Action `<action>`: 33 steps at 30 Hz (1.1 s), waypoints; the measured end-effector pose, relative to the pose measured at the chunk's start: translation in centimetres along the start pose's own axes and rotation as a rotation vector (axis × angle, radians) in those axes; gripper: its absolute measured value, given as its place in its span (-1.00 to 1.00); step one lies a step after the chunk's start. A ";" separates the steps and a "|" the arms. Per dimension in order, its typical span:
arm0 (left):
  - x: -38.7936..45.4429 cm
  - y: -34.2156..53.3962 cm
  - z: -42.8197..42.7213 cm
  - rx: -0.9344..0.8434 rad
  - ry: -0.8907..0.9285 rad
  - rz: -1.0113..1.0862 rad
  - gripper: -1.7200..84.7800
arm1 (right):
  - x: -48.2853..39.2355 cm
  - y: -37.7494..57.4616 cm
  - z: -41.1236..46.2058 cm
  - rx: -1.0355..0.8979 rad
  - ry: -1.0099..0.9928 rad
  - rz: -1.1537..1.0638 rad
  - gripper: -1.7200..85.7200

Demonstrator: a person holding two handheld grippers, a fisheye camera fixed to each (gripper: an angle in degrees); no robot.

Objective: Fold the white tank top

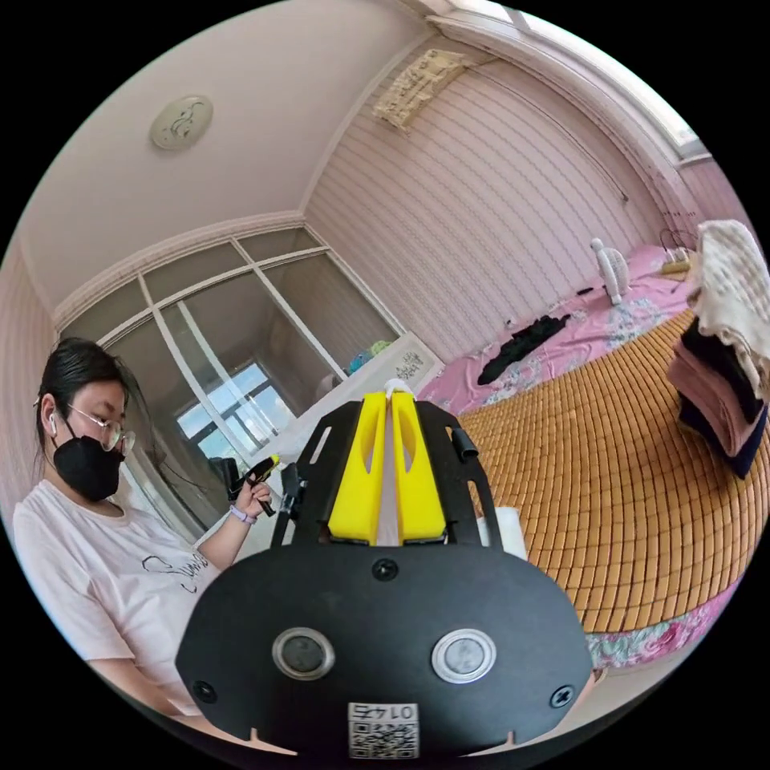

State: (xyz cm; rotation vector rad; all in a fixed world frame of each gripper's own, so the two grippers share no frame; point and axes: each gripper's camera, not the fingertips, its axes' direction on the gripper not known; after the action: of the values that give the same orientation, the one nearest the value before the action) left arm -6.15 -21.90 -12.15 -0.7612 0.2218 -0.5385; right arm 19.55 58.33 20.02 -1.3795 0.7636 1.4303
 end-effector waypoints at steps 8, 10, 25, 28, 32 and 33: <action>6.4 -5.9 -17.9 0.364 -0.034 0.202 -0.98 | -18.9 -9.5 -5.1 0.152 -0.058 -0.448 -0.95; 8.3 -6.4 -21.8 0.447 -0.026 0.249 -0.98 | -22.6 -10.8 -6.8 0.182 -0.085 -0.523 -0.95; 12.5 -9.6 -34.7 0.606 -0.246 0.391 -0.98 | -35.5 -18.0 -1.2 0.010 0.093 -0.751 -0.95; 5.9 -10.7 -27.4 0.416 -0.267 0.241 -0.98 | -28.1 -18.0 8.2 -0.221 0.225 -0.624 -0.95; -2.4 -10.4 -13.8 0.121 -0.409 0.093 -0.98 | -17.6 -17.3 18.6 -0.386 0.374 -0.424 -0.95; -3.7 -10.6 -11.0 0.104 -0.407 0.062 -0.98 | -16.7 -17.7 19.3 -0.376 0.377 -0.392 -0.95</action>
State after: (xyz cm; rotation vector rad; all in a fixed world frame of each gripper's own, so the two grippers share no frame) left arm -17.53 -32.82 -12.47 -0.7439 -0.1591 -0.3243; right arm 27.05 78.40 42.51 -2.0019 0.4253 1.0464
